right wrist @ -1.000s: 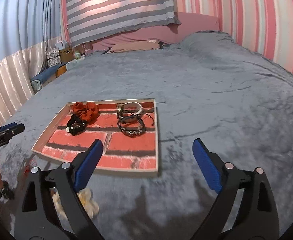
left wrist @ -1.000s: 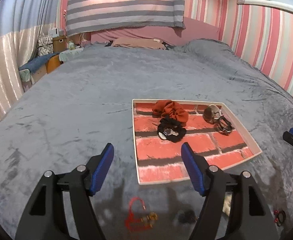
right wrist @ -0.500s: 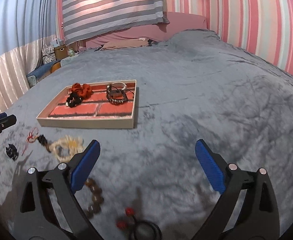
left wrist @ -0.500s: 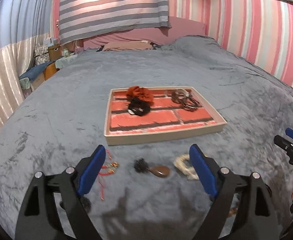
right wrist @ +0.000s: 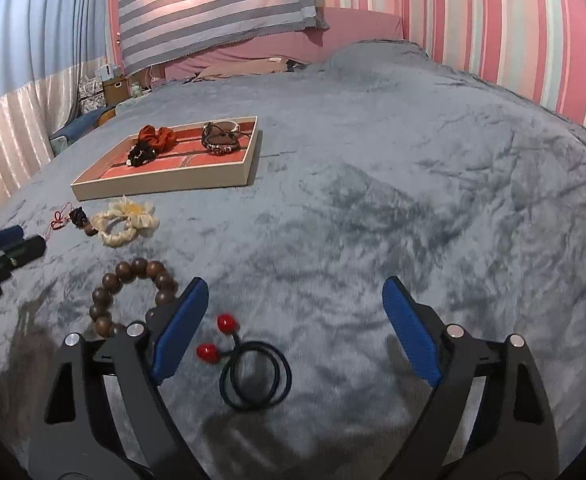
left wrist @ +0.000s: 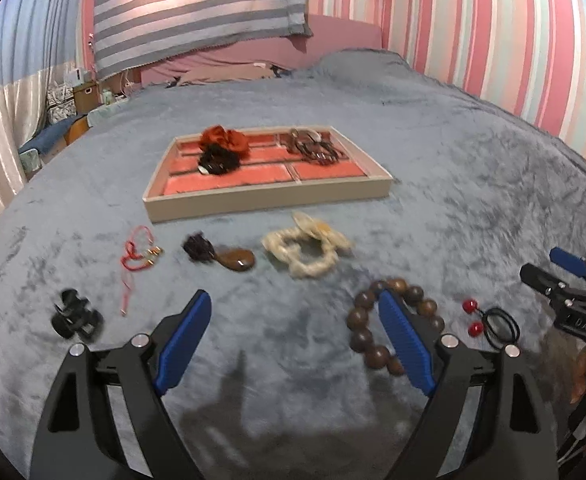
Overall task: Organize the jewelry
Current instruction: 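Withdraw both open tools from the tray toward the remaining jewelry, then grasp the brown bead bracelet with the left tool while the right tool grasps the red-ball hair tie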
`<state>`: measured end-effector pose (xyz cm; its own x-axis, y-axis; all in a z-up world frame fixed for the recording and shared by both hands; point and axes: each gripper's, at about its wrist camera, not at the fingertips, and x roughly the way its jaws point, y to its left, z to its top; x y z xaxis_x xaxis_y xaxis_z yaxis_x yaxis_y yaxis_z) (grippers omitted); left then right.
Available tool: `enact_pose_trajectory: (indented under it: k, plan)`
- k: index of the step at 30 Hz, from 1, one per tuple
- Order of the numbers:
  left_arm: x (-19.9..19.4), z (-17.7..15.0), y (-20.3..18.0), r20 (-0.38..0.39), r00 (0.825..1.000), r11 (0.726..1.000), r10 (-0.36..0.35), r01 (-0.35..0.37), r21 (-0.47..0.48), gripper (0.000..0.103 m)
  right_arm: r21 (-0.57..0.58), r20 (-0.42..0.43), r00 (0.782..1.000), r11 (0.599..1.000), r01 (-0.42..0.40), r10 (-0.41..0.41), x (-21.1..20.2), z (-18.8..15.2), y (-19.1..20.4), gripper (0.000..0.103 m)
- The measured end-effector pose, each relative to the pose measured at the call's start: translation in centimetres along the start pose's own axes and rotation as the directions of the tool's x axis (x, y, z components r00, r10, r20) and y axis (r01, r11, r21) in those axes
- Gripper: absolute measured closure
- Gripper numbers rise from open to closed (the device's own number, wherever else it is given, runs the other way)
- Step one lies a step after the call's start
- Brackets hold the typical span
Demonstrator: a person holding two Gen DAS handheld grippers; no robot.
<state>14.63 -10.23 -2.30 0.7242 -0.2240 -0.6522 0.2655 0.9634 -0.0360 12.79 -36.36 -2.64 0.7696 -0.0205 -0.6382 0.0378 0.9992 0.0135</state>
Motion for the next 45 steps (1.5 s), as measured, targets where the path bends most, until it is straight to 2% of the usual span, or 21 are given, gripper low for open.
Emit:
enact_pose_trajectory:
  k: [13, 19, 23, 26, 28, 29, 30, 34, 35, 37, 41, 45]
  plan:
    - [3.9, -1.4, -1.7, -0.093, 0.995, 1.000, -0.021, 0.020, -0.015, 0.019, -0.021, -0.142, 0.990, 1.000, 0.005, -0.007, 2.2, -3.5, -1.0, 0.040]
    - [5.7, -1.5, -2.3, -0.141, 0.990, 1.000, -0.011, 0.011, -0.001, 0.020, -0.020, -0.179, 0.984, 1.000, -0.006, 0.002, 3.0, -4.0, -1.3, 0.040]
    - [7.3, -1.5, -2.2, -0.187, 0.982, 1.000, -0.018, 0.015, -0.015, 0.021, -0.059, -0.200, 0.980, 0.998, 0.008, -0.020, 3.7, -4.0, -0.6, 0.040]
    - [7.9, -1.7, -2.4, -0.203, 0.979, 1.000, 0.001, -0.002, -0.003, 0.026, -0.098, -0.216, 0.975, 0.995, 0.022, -0.043, 4.4, -4.2, -0.1, 0.044]
    - [8.3, -1.6, -2.6, -0.207, 0.978, 1.000, 0.012, -0.010, 0.014, 0.030, -0.110, -0.217, 0.975, 0.994, 0.021, -0.045, 4.7, -4.1, 0.1, 0.050]
    - [8.5, -1.5, -2.7, -0.208, 0.978, 1.000, 0.017, -0.013, 0.020, 0.036, -0.112, -0.220, 0.975, 0.994, 0.019, -0.043, 4.9, -4.0, 0.1, 0.052]
    - [8.6, -1.5, -2.7, -0.208, 0.978, 1.000, 0.022, -0.017, 0.024, 0.044, -0.108, -0.224, 0.974, 0.994, 0.005, -0.029, 5.0, -4.0, 0.1, 0.062]
    - [8.7, -1.4, -2.7, -0.203, 0.979, 0.999, 0.025, -0.018, 0.035, 0.053, -0.111, -0.236, 0.972, 0.994, -0.021, -0.006, 5.3, -3.8, 0.4, 0.077]
    - [8.7, -1.4, -2.7, -0.200, 0.980, 0.999, 0.025, -0.018, 0.036, 0.058, -0.111, -0.237, 0.972, 0.994, -0.024, -0.003, 5.3, -3.8, 0.5, 0.079]
    - [8.6, -1.4, -2.6, -0.197, 0.980, 0.999, -0.004, 0.010, 0.032, 0.081, -0.105, -0.239, 0.971, 0.994, -0.035, 0.009, 5.4, -3.7, 0.6, 0.088]
    - [8.6, -1.3, -2.5, -0.198, 0.980, 0.999, -0.017, 0.023, 0.029, 0.084, -0.121, -0.233, 0.972, 0.992, -0.034, 0.005, 5.3, -3.7, 1.0, 0.096]
    - [8.3, -1.3, -2.5, -0.188, 0.982, 0.999, -0.017, 0.024, 0.035, 0.084, -0.152, -0.215, 0.976, 0.988, -0.009, -0.024, 5.1, -3.6, 1.6, 0.097]
